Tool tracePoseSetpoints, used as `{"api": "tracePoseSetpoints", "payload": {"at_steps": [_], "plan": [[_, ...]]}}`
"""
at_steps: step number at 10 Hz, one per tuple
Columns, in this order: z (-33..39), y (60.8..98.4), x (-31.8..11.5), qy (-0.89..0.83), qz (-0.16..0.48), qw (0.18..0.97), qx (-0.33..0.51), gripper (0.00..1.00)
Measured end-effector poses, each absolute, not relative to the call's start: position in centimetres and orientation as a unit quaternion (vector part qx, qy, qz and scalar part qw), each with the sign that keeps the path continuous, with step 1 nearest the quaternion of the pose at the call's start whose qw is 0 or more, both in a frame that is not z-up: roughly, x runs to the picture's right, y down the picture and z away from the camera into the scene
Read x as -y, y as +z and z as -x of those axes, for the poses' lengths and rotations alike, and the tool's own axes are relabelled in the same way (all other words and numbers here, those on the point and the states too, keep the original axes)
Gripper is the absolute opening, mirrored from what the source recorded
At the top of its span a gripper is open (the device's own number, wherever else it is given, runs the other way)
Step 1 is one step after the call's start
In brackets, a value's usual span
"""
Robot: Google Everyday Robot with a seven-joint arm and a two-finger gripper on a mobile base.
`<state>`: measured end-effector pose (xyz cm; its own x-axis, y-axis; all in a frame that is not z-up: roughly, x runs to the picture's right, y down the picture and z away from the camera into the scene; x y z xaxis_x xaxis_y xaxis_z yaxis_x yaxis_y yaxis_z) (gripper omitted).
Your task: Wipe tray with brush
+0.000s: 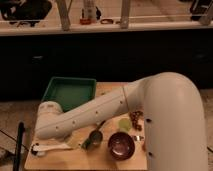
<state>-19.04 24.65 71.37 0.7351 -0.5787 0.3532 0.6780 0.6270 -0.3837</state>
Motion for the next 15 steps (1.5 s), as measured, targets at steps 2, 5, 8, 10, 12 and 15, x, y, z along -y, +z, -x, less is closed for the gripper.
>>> {"api": "tracePoseSetpoints", "payload": {"at_steps": [2,5,8,10,12,15], "plan": [[19.6,71.9,-26.4,-0.327,0.258,0.902,0.114,0.80],[20.8,72.9,-28.3,-0.307,0.262,0.903,0.146,0.80],[22.0,74.2,-29.7,-0.298,0.264,0.899,0.183,0.80],[22.4,75.3,-30.6,-0.290,0.265,0.896,0.207,0.80],[22.6,76.7,-31.5,-0.276,0.268,0.895,0.226,0.66],[22.5,77.1,-31.7,-0.268,0.270,0.895,0.233,0.37]]}}
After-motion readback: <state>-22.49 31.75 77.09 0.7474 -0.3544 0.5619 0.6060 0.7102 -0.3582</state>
